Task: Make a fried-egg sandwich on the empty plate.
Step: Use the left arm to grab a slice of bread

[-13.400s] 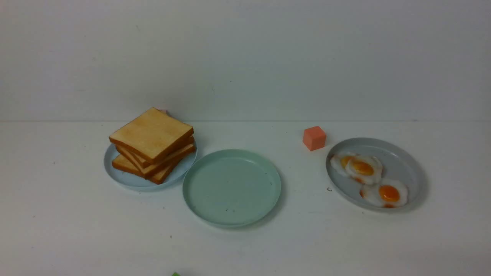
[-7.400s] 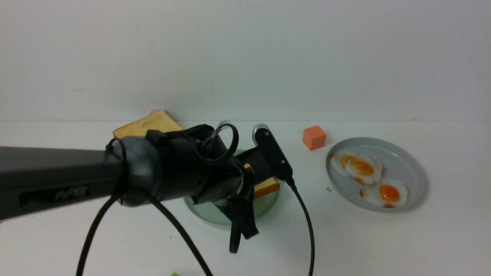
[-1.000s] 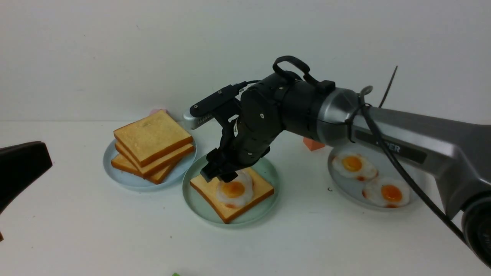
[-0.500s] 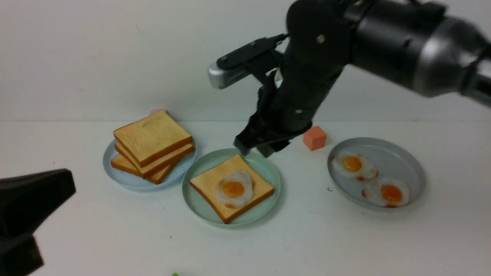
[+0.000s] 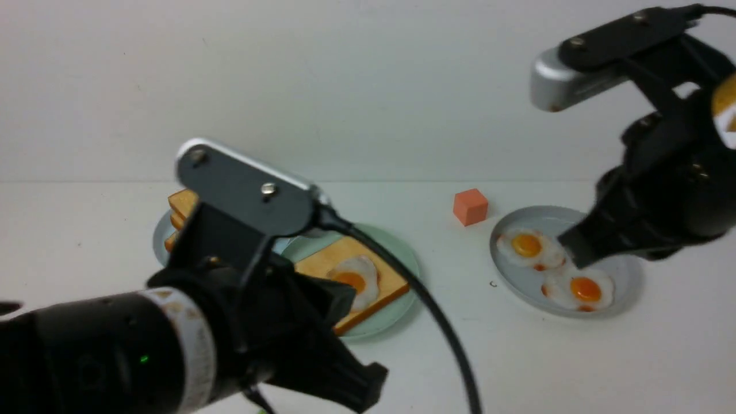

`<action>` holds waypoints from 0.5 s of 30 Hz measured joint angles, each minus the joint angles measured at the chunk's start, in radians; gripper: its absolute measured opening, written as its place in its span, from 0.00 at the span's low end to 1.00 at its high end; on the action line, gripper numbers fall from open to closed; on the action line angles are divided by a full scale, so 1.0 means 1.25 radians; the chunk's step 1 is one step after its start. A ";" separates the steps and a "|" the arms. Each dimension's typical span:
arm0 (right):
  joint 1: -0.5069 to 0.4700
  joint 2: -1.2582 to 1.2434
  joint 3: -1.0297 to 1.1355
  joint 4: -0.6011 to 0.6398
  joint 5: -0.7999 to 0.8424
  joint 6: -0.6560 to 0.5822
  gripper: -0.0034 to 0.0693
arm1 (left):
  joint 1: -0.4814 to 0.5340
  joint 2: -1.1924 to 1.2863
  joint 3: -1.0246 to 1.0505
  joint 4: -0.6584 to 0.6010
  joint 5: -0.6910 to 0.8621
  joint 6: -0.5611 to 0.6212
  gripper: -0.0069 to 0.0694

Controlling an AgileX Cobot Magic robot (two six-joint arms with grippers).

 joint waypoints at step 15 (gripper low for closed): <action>0.000 -0.263 0.152 -0.050 0.007 0.048 0.06 | 0.478 0.258 -0.188 -0.708 0.120 0.937 0.07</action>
